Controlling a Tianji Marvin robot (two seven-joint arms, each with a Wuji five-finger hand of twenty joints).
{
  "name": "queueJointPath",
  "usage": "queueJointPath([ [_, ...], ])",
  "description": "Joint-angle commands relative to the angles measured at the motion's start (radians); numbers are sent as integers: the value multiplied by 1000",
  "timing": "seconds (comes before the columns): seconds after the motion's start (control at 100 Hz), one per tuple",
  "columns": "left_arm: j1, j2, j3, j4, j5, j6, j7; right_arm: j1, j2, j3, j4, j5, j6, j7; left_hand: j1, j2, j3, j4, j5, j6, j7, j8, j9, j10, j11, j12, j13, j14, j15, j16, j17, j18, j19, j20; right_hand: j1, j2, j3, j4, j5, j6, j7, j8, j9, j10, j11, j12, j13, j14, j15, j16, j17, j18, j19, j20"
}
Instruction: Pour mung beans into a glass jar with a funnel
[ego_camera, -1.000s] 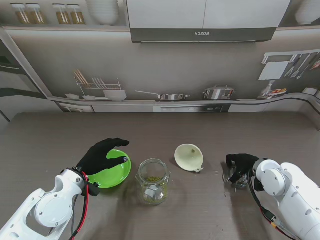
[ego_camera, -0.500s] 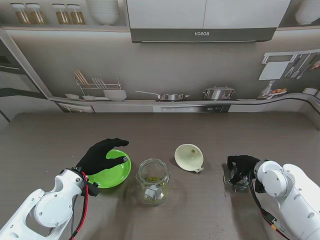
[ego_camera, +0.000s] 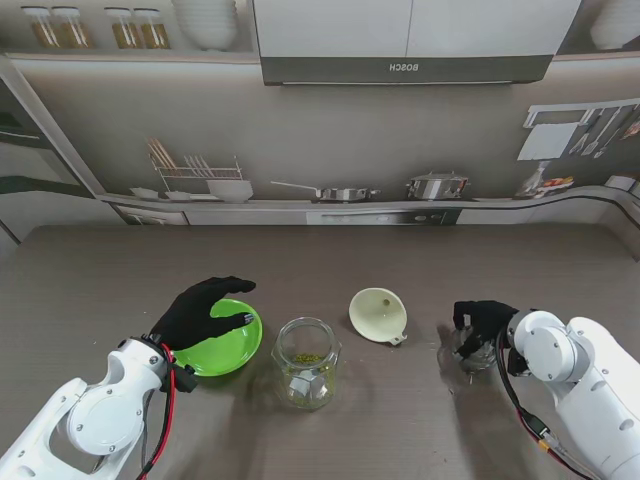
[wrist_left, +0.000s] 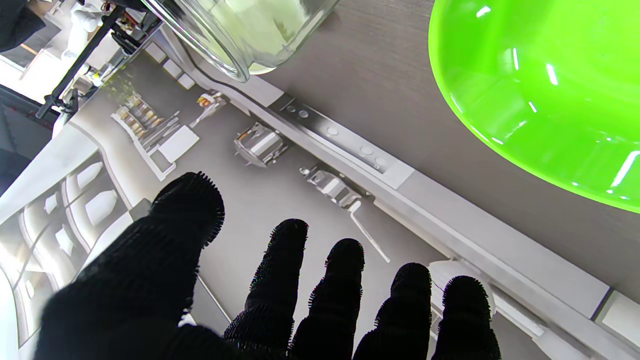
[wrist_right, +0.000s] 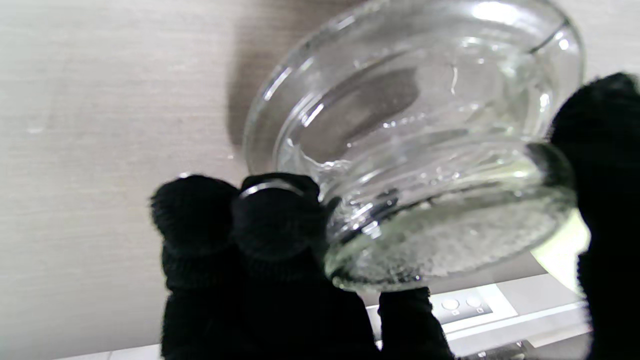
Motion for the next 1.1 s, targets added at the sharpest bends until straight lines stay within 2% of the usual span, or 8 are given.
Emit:
queueJointPath([
  [0.0,4,-1,-2,-7,1,0,-17,9,-4,6,-40,5,8,19,28,26,-12,34,-5,-6,-8,4,-12,-3,-9,-2,1,-16,-7,-2,-17,-39,-37,-2,448,210,289,13,159,40,280,41,88,-185,303,40,39,-233,-1,40,39,-51,45,-13],
  [0.28,6,-2,-8,-6,0,-6,-15,21,-8,26,-176,40,68,69,29,24,-11,34,-3,-4,-8,4,-12,-3,-9,-2,1,-17,-7,-2,-17,-38,-37,-2,451,216,283,14,160,43,280,38,89,-180,300,40,39,-222,2,42,40,-45,47,-13],
  [0.54,12,-3,-17,-8,1,-15,-7,44,-17,-2,-297,98,117,80,28,24,-11,34,-4,-6,-8,4,-12,-3,-9,-2,1,-17,-7,-3,-16,-38,-36,-1,452,219,279,15,160,46,281,36,90,-178,298,40,38,-221,2,42,39,-42,47,-12],
  [0.85,17,-3,-26,-8,3,-27,-3,55,-36,-74,-411,180,148,23,28,26,-13,34,-3,-4,-8,4,-12,-4,-9,-2,0,-17,-7,-3,-18,-39,-37,-2,451,221,277,16,159,47,281,35,90,-178,297,41,38,-217,2,43,39,-40,47,-12],
  [1.09,24,-4,-35,-10,8,-35,4,70,-52,-155,-456,234,168,-34,28,26,-13,34,-4,-5,-8,4,-11,-2,-9,-2,1,-16,-7,-3,-18,-39,-37,-2,450,223,274,16,158,49,282,35,90,-178,297,41,38,-218,3,43,38,-37,47,-12],
])
